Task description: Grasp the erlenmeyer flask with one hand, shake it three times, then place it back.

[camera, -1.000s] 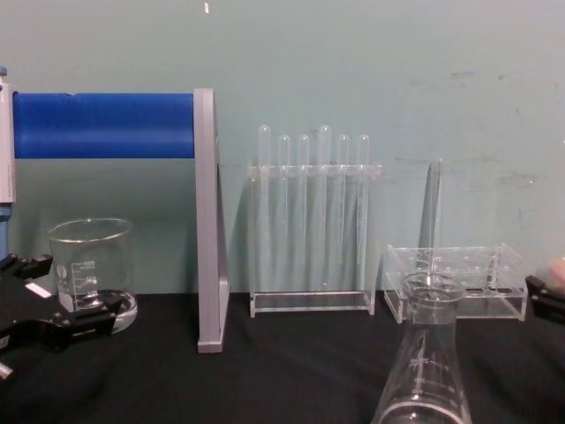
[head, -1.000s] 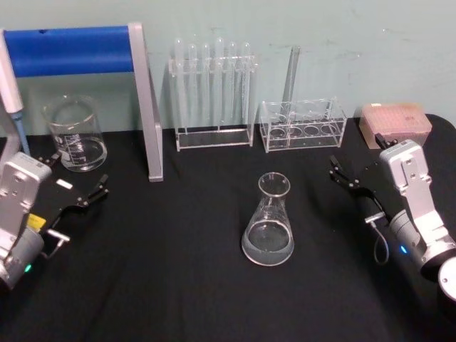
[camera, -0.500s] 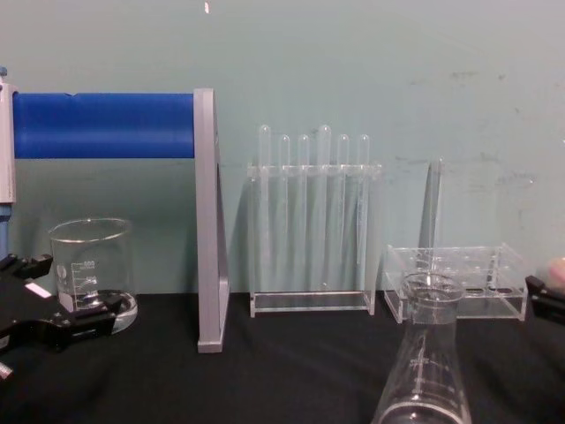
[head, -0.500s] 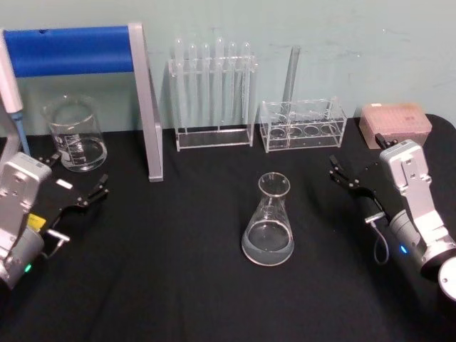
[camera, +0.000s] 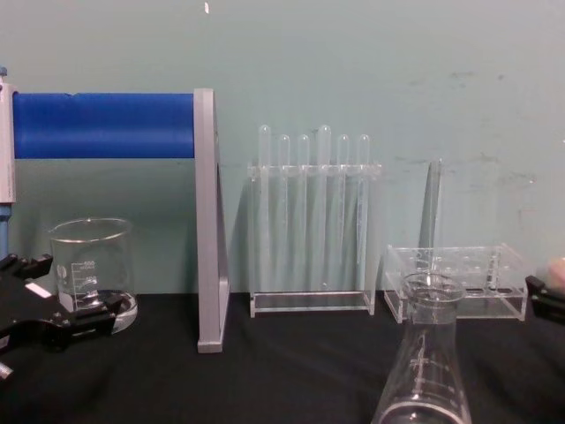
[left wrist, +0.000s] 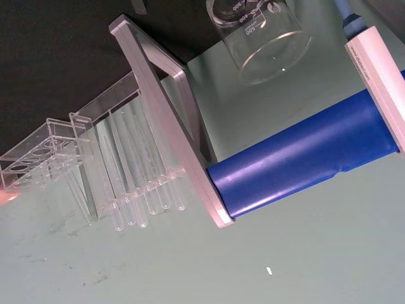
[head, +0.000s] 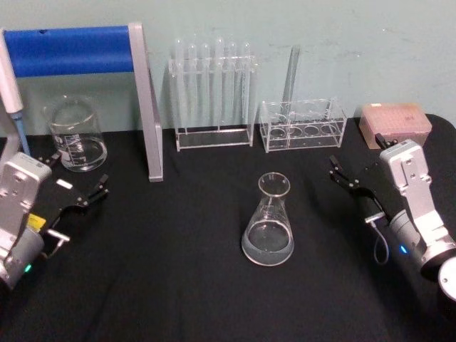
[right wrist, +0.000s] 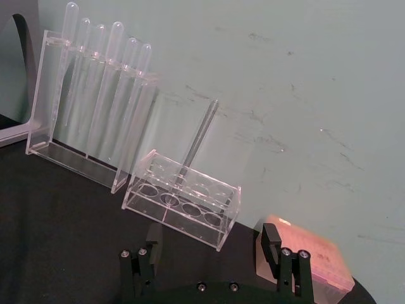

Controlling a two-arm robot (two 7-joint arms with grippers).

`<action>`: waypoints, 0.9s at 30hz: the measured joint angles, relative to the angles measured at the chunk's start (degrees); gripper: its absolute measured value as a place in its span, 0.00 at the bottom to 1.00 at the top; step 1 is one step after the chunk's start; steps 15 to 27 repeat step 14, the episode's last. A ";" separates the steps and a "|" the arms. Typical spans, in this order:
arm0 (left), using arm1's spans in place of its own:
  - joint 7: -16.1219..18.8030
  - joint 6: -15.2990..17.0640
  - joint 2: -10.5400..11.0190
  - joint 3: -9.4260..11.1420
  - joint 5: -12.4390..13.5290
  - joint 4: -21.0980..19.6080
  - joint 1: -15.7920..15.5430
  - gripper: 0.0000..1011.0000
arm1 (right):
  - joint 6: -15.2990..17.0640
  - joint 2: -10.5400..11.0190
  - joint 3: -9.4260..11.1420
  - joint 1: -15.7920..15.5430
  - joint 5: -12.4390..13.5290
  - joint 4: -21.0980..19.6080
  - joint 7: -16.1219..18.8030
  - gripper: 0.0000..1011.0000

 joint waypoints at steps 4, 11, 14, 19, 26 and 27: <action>0.00 0.00 0.00 0.00 0.00 0.00 0.00 0.99 | 0.00 0.00 0.00 0.00 0.00 0.00 0.00 0.99; 0.00 0.00 0.00 0.00 0.00 0.00 0.00 0.99 | 0.00 0.00 0.00 0.00 0.00 0.00 0.00 0.99; 0.00 0.00 0.00 0.00 0.00 0.00 0.00 0.99 | 0.00 0.00 0.00 0.00 0.00 0.00 0.00 0.99; 0.00 0.00 0.00 0.00 0.00 0.00 0.00 0.99 | 0.00 0.00 0.00 0.00 0.00 0.00 0.00 0.99; 0.00 0.00 0.00 0.00 0.00 0.00 0.00 0.99 | 0.00 0.00 0.00 0.00 0.00 0.00 0.00 0.99; 0.00 0.00 0.00 0.00 0.00 0.00 0.00 0.99 | 0.00 0.00 0.00 0.00 0.00 0.00 0.00 0.99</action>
